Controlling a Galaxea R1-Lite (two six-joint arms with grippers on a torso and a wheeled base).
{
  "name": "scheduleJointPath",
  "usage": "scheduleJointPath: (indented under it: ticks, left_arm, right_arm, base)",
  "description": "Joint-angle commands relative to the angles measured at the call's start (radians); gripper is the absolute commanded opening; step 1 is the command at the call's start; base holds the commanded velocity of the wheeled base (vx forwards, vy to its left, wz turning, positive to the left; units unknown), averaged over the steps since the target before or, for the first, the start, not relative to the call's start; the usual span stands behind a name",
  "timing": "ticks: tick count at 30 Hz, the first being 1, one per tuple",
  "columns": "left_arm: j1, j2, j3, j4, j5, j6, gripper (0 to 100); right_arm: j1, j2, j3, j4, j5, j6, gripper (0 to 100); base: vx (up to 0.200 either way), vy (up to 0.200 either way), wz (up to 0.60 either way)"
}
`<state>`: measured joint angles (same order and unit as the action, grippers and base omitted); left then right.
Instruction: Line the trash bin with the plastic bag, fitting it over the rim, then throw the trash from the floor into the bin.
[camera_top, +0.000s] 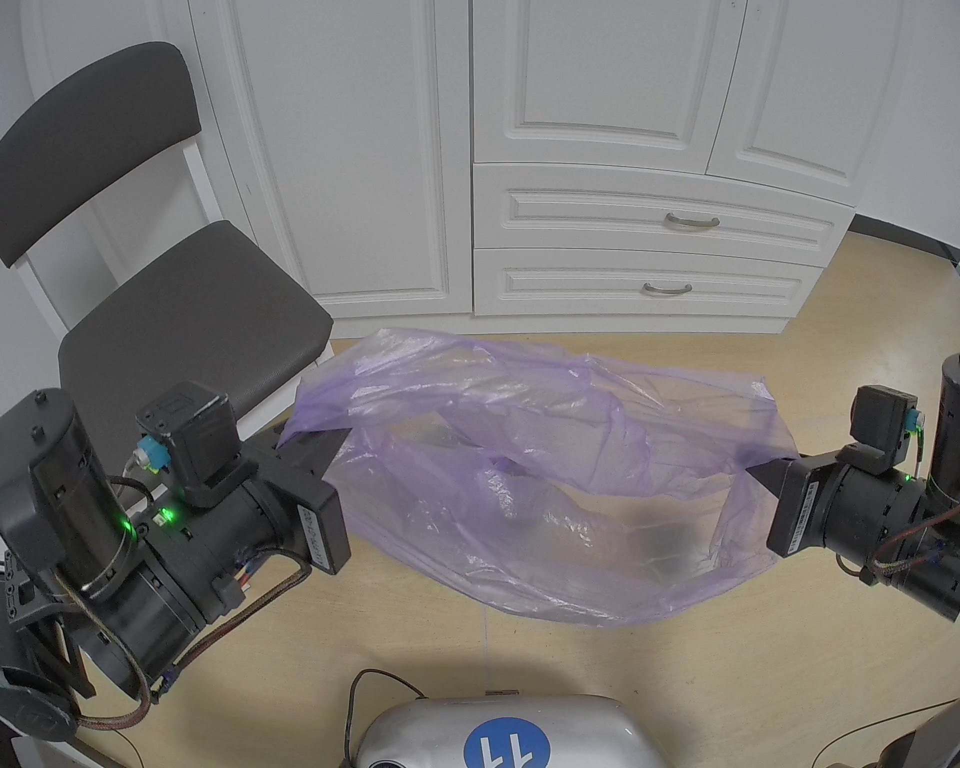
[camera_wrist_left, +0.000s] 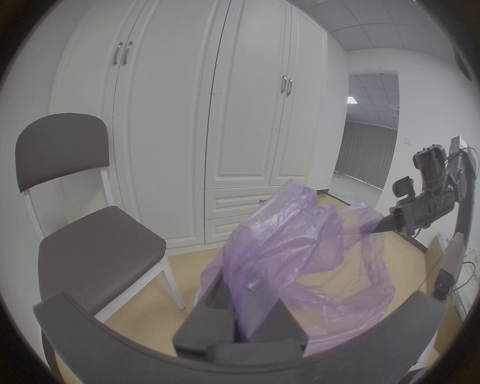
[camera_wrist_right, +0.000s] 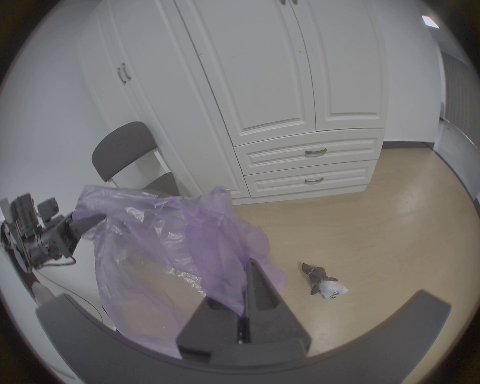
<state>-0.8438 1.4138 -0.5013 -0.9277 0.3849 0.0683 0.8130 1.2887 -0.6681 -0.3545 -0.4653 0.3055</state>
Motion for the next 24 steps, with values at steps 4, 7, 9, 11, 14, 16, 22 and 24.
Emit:
scheduleJointPath:
  ticks: [4, 7, 9, 11, 14, 16, 22, 24]
  left_arm:
    - [0.02, 0.053, -0.008, -0.002, 0.037, -0.001, 0]
    - [0.025, 0.062, -0.006, 0.0, 0.04, -0.001, 0]
    - [0.026, 0.082, -0.016, -0.002, 0.06, -0.001, 0]
    - [0.034, 0.096, -0.026, -0.002, 0.071, -0.01, 0]
    - [0.034, 0.106, -0.034, -0.002, 0.072, -0.03, 0]
    - [0.034, 0.108, -0.034, -0.002, 0.072, -0.031, 0]
    - [0.034, 0.119, -0.026, -0.011, 0.069, -0.035, 0]
    - [0.035, 0.12, -0.026, -0.01, 0.069, -0.036, 0]
  right_arm:
    - [0.014, -0.011, 0.035, -0.006, -0.018, -0.034, 0]
    - [0.014, 0.0, 0.039, -0.006, -0.036, -0.04, 0]
    - [0.014, 0.007, 0.045, -0.008, -0.065, -0.065, 0]
    - [0.014, 0.011, 0.054, -0.014, -0.075, -0.072, 0]
    - [0.014, 0.024, 0.076, -0.049, -0.087, -0.098, 0]
    - [0.014, 0.037, 0.088, -0.075, -0.099, -0.109, 0]
    - [0.002, 0.11, 0.182, -0.278, -0.122, -0.192, 0]
    - [-0.003, 0.124, 0.205, -0.324, -0.122, -0.21, 0]
  base:
    - [0.0, 0.0, 0.0]
    - [0.0, 0.0, 0.0]
    - [0.0, 0.0, 0.0]
    - [0.0, 0.0, 0.0]
    - [0.0, 0.0, 0.0]
    - [0.0, 0.0, 0.0]
    - [0.0, 0.0, 0.0]
    - [0.0, 0.0, 0.0]
